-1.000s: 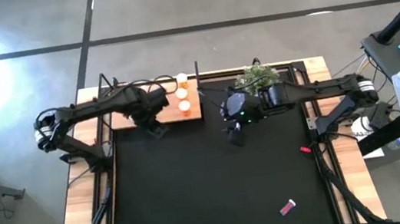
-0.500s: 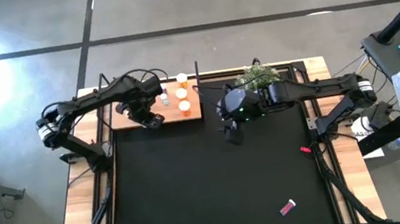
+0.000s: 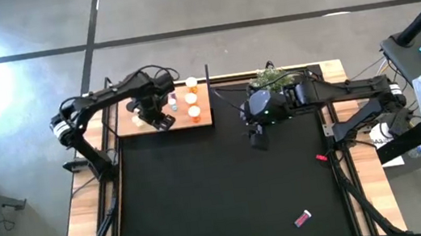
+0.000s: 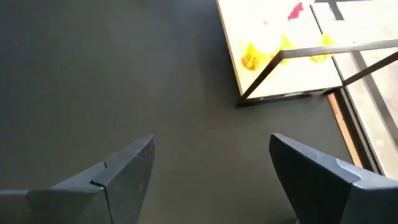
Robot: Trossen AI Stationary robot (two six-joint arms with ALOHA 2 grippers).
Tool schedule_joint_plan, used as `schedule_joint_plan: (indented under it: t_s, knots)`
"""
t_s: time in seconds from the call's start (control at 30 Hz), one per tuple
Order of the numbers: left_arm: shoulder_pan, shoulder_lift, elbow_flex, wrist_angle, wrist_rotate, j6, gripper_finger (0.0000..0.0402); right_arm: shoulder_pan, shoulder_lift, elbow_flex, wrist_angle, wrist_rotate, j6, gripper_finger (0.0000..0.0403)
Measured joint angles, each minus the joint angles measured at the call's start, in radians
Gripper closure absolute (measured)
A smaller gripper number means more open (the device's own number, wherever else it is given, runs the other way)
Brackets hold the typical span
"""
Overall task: Pick and place medicine bottles onto shelf by color
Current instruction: Put the pink medicine bottle on the shelf aligned with the other pink medicine bottles
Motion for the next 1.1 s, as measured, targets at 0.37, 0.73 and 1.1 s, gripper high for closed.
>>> schedule_joint_plan:
  t_s: [0.37,0.73,1.1]
  knots:
    - [0.050,-0.001,0.004,0.002,0.002,0.014,0.0299,0.000,-0.103,-0.057,0.089,0.037,-0.043,0.0105]
    - [0.050,-0.001,0.002,0.007,0.001,0.022,0.0299,0.000,-0.213,-0.312,0.223,0.055,-0.030,0.0095]
    - [0.051,-0.001,0.002,0.007,0.001,0.023,0.0299,0.000,-0.390,-0.787,0.933,0.044,-0.121,0.0098]
